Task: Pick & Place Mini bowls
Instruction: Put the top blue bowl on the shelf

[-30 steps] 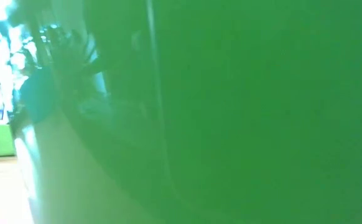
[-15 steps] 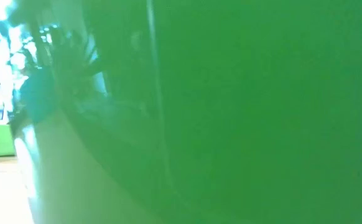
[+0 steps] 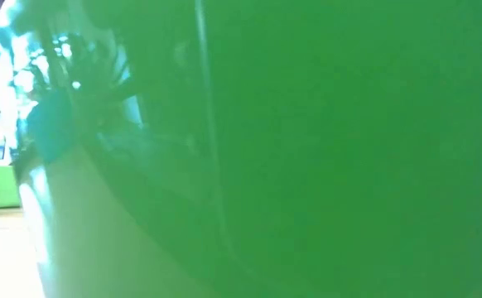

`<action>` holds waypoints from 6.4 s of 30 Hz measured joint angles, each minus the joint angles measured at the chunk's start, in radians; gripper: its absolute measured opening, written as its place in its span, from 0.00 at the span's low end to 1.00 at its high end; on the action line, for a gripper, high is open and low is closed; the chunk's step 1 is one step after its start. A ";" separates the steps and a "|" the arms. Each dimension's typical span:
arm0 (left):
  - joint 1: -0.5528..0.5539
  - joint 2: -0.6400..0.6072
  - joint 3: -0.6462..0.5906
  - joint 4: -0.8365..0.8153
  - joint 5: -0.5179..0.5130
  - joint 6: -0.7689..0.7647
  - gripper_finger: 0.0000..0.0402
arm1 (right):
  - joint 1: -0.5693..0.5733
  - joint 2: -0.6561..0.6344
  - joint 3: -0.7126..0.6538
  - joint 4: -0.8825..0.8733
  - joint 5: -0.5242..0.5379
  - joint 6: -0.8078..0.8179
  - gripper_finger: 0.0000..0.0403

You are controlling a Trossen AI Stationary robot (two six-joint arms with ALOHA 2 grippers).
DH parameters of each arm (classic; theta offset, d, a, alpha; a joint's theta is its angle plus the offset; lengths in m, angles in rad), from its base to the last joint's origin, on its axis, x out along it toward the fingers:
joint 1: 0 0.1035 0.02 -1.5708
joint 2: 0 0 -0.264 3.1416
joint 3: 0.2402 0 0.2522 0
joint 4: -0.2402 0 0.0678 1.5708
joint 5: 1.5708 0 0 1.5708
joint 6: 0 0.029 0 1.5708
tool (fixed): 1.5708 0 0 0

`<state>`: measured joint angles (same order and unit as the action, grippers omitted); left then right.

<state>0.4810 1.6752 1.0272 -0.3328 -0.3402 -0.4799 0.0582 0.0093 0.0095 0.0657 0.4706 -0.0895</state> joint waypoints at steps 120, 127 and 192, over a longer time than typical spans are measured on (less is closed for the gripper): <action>-0.470 -0.153 -0.001 0.307 -0.607 1.367 0.00 | -0.168 1.371 0.902 0.292 0.046 -0.222 0.29; -0.475 -0.153 -0.001 0.307 -0.615 1.386 0.00 | -0.182 1.487 1.015 0.279 0.020 -0.221 0.32; -0.550 -0.154 -0.001 0.295 -0.715 1.331 0.26 | -0.303 1.548 1.159 0.031 0.030 -0.077 0.02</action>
<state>-0.0692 1.5215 1.0260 -0.0376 -1.0552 0.8516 -0.2448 1.5574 1.1689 0.0972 0.5008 -0.1669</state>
